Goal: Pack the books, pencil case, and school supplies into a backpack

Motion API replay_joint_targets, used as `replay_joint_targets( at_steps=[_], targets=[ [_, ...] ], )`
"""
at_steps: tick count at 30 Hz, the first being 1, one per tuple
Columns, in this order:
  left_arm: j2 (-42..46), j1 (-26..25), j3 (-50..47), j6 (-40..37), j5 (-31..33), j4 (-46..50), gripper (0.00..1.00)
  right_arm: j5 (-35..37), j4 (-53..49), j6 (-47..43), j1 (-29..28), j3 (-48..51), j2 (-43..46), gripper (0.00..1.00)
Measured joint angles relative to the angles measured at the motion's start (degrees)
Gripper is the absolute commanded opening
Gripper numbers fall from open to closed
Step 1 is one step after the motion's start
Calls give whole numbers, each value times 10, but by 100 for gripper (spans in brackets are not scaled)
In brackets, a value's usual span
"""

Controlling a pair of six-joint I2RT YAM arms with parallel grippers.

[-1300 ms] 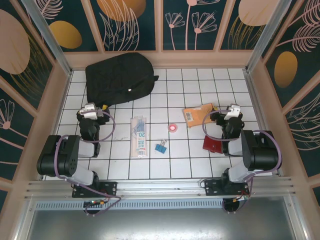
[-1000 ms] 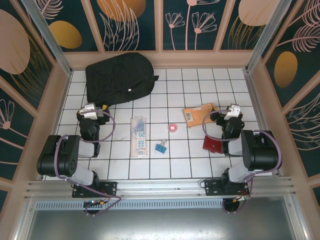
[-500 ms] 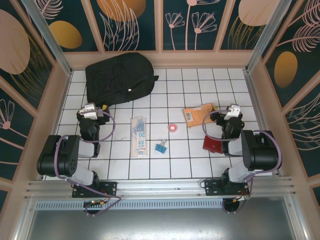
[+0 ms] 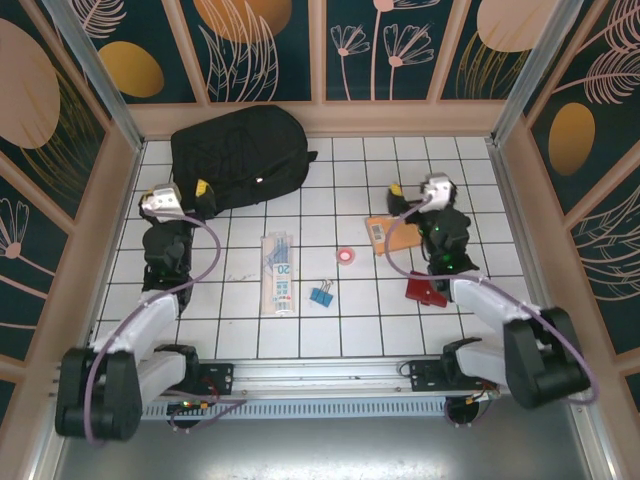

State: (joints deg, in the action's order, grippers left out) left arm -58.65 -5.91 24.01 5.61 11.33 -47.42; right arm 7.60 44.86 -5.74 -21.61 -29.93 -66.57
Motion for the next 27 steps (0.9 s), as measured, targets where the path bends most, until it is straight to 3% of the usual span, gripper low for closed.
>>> replay_joint_targets(
  at_steps=[5,7,10,13,16,20,24,27],
  targets=[
    [10,-24,160,128,28,203,99,120,-155,12,-186,-212,-25,99],
    [-40,-24,257,177,31,308,99,120,-263,42,-206,-327,-70,99],
    [-150,-22,405,238,26,445,99,42,-370,90,-176,-443,-119,99],
    [-240,-18,471,293,0,520,99,-50,-393,166,-108,-416,-112,98],
    [-336,-14,533,320,-27,591,99,-80,-415,242,-41,-380,-111,98],
    [-489,-13,678,325,-56,670,87,-123,-455,318,20,-360,-111,99],
    [-605,-14,804,315,-57,735,75,-145,-473,336,20,-353,-111,99],
    [-673,-16,880,301,-44,784,72,-151,-499,335,2,-353,-111,99]
  ],
)
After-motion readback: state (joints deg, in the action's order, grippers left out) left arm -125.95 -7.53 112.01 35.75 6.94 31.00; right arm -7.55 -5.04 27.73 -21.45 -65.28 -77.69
